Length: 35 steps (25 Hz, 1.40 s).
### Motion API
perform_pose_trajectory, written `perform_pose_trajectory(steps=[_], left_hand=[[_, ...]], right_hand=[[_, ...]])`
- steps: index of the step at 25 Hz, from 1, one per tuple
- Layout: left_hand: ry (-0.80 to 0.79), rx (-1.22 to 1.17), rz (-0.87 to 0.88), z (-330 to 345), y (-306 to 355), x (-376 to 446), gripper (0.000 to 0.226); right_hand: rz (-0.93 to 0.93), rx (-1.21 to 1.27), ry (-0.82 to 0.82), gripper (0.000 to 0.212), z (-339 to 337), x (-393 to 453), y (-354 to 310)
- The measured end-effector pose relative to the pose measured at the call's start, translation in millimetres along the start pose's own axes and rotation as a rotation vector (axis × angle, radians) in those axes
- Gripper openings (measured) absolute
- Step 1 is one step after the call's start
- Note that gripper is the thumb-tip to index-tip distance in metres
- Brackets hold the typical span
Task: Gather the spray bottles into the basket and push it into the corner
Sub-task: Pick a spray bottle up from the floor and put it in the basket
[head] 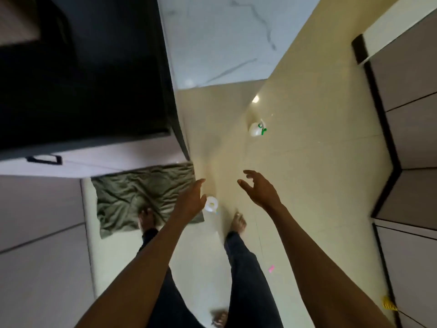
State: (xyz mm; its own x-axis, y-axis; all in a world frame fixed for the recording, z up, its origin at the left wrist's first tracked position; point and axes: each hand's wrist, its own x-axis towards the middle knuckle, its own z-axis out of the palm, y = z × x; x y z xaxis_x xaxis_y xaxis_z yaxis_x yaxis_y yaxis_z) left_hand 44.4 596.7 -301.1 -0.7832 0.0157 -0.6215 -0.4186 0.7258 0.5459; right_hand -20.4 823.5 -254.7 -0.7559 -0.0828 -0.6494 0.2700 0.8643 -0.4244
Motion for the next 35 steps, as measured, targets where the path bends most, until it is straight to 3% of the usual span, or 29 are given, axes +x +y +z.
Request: perform_pose_trajectory(steps=[3, 6, 7, 9, 11, 14, 16, 21, 26, 29, 35], left_hand=[[0.053, 0.112, -0.063, 83.6, -36.6, 33.1, 0.053], [0.186, 0.318, 0.118, 161.5, -85.2, 66.2, 0.033], [0.206, 0.388, 0.153, 185.5, -105.7, 80.9, 0.036], [0.207, 0.546, 0.203, 233.5, -146.4, 116.5, 0.050], [0.129, 0.682, 0.219, 266.0, -174.4, 144.7, 0.037], [0.029, 0.686, 0.170, 301.7, -202.1, 177.0, 0.045], [0.052, 0.678, 0.187, 320.7, -215.7, 195.1, 0.037], [0.190, 0.733, 0.392, 328.5, -223.6, 211.2, 0.012], [0.401, 0.562, 0.393, 306.1, -199.8, 193.1, 0.007], [0.573, 0.416, 0.438, 254.8, -157.2, 156.4, 0.012], [0.781, 0.230, 0.406, 99.9, -43.2, 22.3, 0.020]], right_hand=[[-0.053, -0.095, -0.132, 0.052, 46.4, 48.5, 60.5], [-0.064, -0.127, -0.193, 0.051, 104.1, 92.2, 117.8], [-0.069, -0.156, -0.220, 0.050, 125.8, 106.7, 136.5], [-0.066, -0.204, -0.274, 0.049, 176.9, 135.6, 179.6], [-0.054, -0.246, -0.316, 0.049, 218.9, 156.7, 213.8], [-0.027, -0.269, -0.355, 0.050, 258.9, 175.3, 249.5], [-0.019, -0.271, -0.373, 0.051, 277.4, 182.7, 267.6], [-0.026, -0.254, -0.349, 0.051, 275.1, 184.9, 276.9], [-0.060, -0.251, -0.287, 0.050, 245.7, 170.6, 257.7], [-0.137, -0.173, -0.155, 0.048, 203.2, 146.2, 219.2], [-0.480, -0.053, 0.113, 0.043, 86.0, 53.3, 88.4]])
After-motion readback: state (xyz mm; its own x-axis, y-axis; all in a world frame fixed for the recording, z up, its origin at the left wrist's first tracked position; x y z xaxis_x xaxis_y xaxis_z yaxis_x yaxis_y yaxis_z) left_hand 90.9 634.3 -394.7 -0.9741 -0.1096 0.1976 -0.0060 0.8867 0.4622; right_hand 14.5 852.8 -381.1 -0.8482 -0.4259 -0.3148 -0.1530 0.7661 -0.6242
